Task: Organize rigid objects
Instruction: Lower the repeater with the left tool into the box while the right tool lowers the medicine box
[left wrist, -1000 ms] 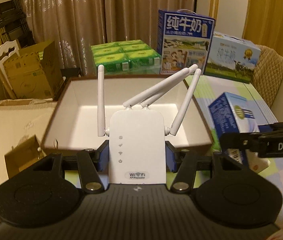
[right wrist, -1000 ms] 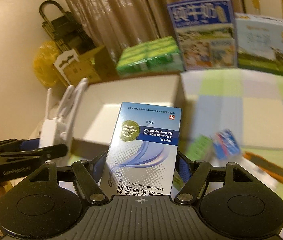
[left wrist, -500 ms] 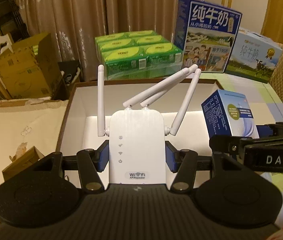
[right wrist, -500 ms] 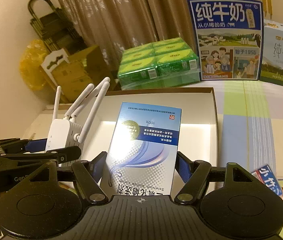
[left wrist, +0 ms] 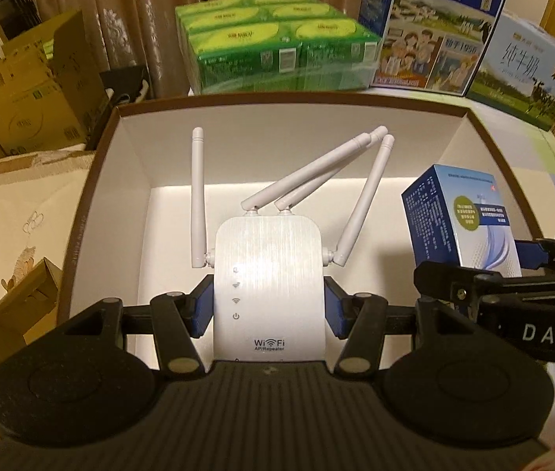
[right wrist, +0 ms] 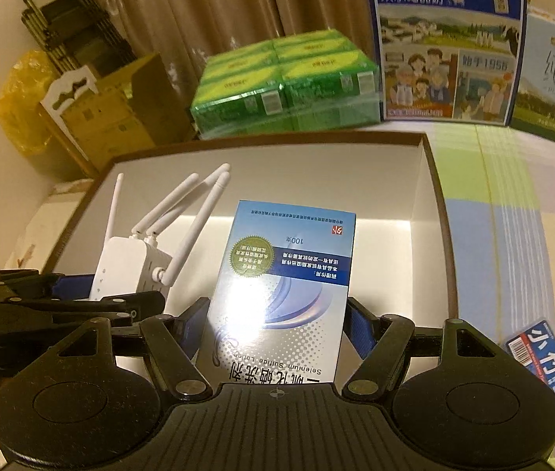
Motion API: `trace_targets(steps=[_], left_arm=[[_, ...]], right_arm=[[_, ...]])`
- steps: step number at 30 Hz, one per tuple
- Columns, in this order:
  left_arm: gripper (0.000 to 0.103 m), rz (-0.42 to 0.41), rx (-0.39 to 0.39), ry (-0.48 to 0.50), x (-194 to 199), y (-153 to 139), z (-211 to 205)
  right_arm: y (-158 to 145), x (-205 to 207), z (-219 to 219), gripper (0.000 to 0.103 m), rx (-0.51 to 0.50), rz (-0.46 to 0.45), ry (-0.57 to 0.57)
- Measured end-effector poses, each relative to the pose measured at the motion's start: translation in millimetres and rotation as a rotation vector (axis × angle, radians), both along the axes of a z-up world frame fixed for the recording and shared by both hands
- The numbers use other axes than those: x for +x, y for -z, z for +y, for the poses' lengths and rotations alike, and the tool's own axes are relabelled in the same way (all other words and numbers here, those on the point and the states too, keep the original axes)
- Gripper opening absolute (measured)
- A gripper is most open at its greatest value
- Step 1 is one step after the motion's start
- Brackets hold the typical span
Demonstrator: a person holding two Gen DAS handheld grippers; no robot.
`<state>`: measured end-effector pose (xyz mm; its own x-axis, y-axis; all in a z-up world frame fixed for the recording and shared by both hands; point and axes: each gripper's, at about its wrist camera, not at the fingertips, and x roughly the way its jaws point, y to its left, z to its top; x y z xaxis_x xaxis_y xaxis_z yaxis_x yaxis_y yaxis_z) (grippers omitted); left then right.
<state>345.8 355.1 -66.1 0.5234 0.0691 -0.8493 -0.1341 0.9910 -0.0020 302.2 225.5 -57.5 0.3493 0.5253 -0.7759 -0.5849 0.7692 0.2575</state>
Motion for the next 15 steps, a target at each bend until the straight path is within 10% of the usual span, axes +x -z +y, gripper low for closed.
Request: trace_targets(steps=[15], left_arm=[[0.044, 0.025, -0.011, 0.028, 16.5, 14.8, 15.4]], right_arm=[[18.4, 12.6, 14.7, 0.069, -0.029, 0.058, 0.019]])
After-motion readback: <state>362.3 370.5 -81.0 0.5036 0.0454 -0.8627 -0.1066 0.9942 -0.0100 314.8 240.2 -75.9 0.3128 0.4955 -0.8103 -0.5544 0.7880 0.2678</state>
